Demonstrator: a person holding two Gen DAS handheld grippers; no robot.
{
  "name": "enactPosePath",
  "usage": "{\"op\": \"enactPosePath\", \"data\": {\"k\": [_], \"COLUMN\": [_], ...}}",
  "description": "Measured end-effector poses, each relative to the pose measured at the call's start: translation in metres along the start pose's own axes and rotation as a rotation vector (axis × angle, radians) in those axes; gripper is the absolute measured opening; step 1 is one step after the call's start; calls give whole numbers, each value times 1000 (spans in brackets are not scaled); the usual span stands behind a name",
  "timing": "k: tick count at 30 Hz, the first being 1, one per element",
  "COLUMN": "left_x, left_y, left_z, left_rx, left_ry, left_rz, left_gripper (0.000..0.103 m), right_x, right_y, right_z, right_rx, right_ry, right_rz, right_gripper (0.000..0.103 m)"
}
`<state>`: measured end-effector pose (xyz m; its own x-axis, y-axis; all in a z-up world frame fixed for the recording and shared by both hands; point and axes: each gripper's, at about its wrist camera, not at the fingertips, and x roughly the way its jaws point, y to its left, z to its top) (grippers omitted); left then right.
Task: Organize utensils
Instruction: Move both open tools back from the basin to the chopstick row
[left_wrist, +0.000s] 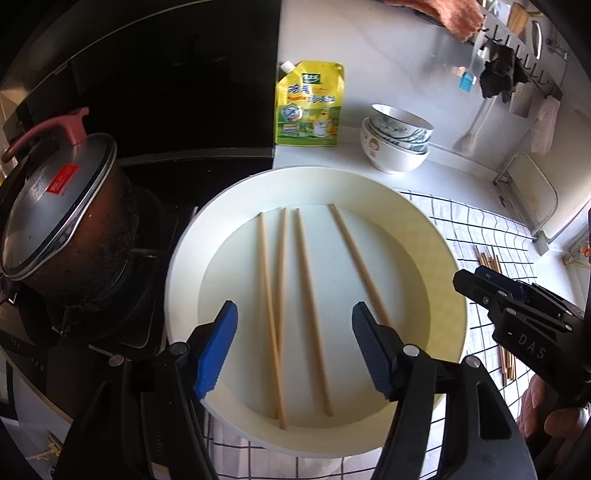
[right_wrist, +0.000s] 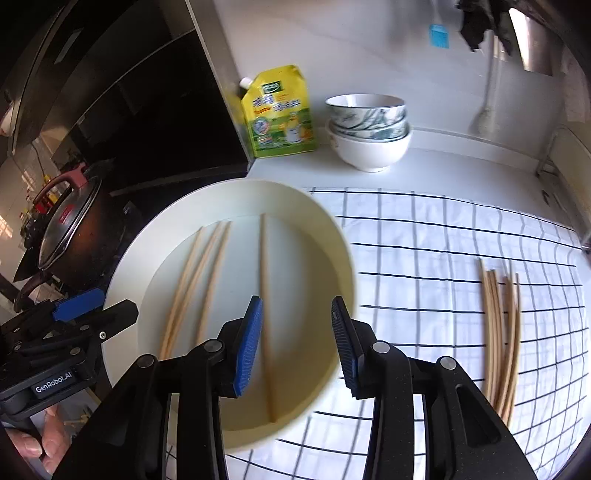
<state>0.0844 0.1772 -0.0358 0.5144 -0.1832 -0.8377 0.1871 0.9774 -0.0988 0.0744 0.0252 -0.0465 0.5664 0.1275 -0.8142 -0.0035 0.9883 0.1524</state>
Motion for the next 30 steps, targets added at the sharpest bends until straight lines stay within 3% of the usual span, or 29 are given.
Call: {"op": "enactPosePath", "data": {"k": [14, 30], "left_x": [-4, 11], "left_y": [-87, -188], "left_z": [-6, -24], "left_rx": [72, 125], "left_ry": [5, 64], "left_rz": [-72, -146], "left_gripper": [65, 66], "right_x": [-45, -67], "right_y": [-90, -189], "right_z": [-25, -72], "right_rx": [100, 178], "right_ry": [-28, 28], "right_rz": [-101, -176], "right_gripper": [41, 41]}}
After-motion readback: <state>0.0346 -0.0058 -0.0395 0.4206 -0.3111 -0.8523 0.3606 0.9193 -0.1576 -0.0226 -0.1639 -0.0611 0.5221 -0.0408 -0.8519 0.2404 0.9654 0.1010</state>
